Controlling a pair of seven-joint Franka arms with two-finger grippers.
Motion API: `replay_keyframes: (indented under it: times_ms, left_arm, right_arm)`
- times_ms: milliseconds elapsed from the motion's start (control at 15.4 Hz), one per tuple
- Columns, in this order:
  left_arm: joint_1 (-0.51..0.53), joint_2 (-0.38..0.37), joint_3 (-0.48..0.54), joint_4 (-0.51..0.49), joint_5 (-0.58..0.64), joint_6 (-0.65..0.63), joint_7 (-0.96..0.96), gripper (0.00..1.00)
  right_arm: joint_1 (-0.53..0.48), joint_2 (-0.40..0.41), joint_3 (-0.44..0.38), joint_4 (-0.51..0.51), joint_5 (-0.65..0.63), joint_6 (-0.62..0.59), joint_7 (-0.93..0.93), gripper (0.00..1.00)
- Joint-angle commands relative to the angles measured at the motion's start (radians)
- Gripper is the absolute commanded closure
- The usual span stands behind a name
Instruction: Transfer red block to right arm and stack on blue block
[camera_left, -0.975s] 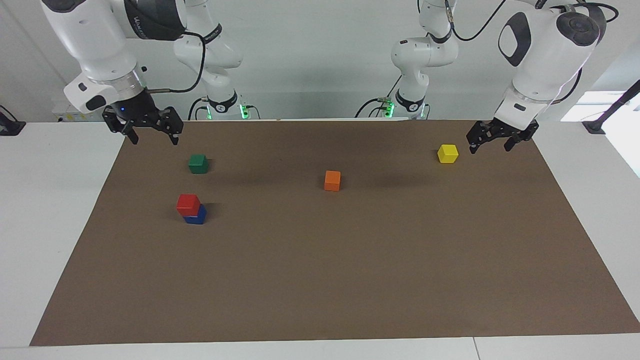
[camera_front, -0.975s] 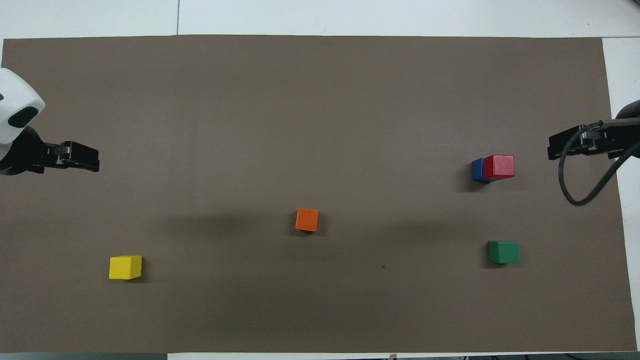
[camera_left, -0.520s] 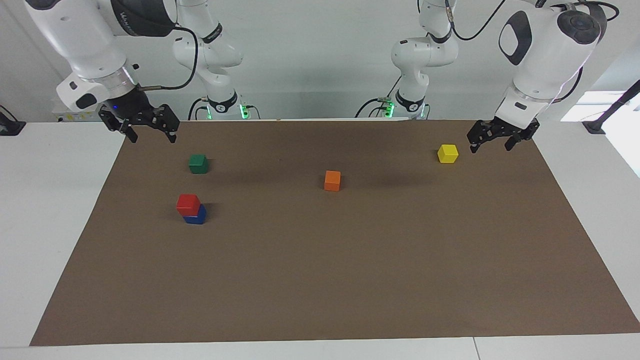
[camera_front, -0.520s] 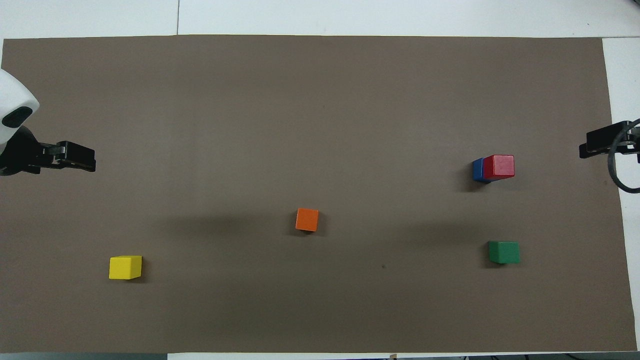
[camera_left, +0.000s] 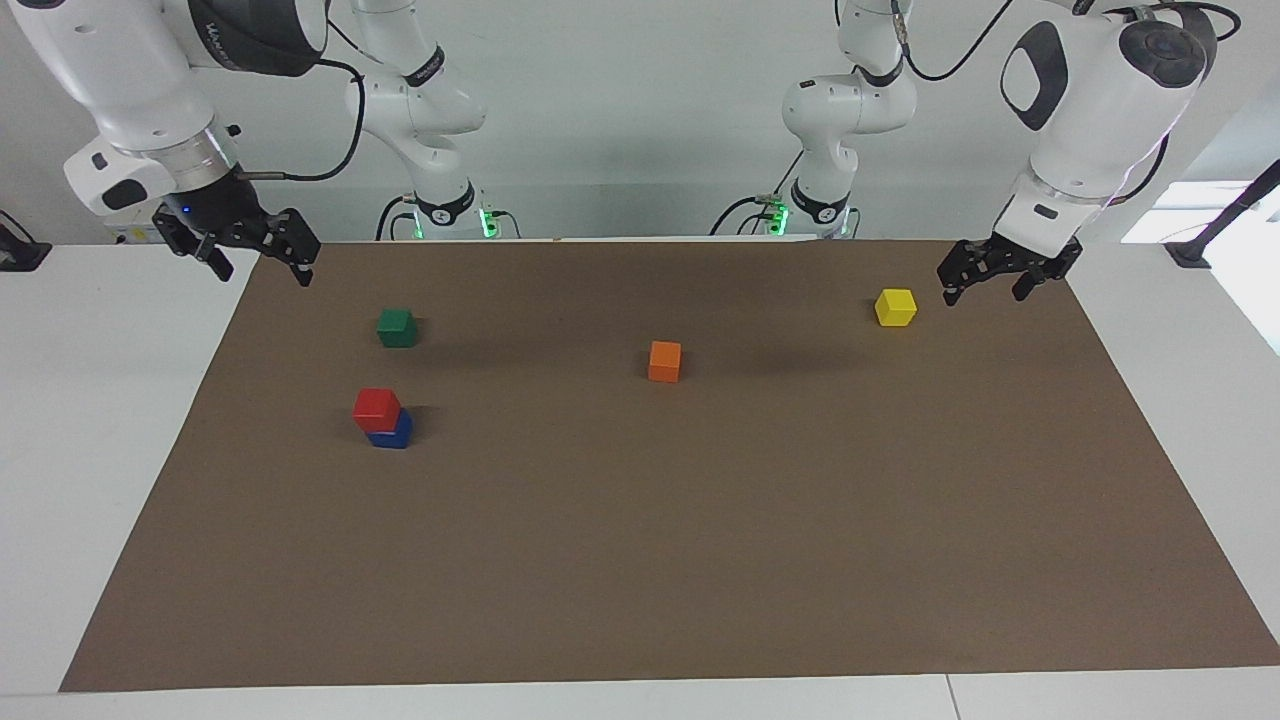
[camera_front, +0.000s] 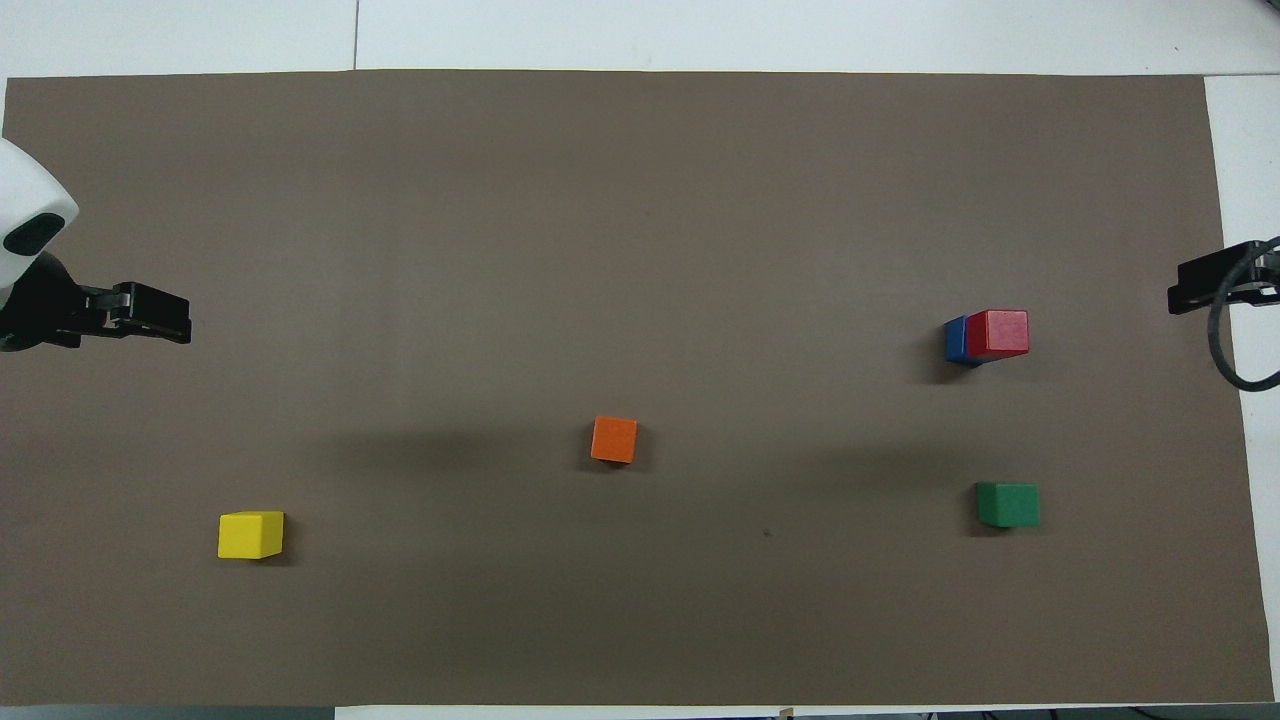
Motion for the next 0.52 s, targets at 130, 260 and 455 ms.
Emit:
replay_keyframes:
  times_ms: [130,260,455]
  left_arm:
    - [0.000,-0.018,0.008,-0.012,-0.014,0.004,0.016,0.00]
    - [0.000,-0.018,0.008,-0.012,-0.014,0.004,0.016,0.00]
    - [0.000,-0.018,0.008,-0.012,-0.016,0.004,0.016,0.00]
  right_arm:
    - [-0.012,0.011,0.008,0.022,0.017,-0.015,-0.022,0.00]
    - [-0.012,0.011,0.008,0.022,0.021,-0.015,-0.022,0.00]
    - [-0.012,0.011,0.008,0.022,0.022,-0.017,-0.022,0.00]
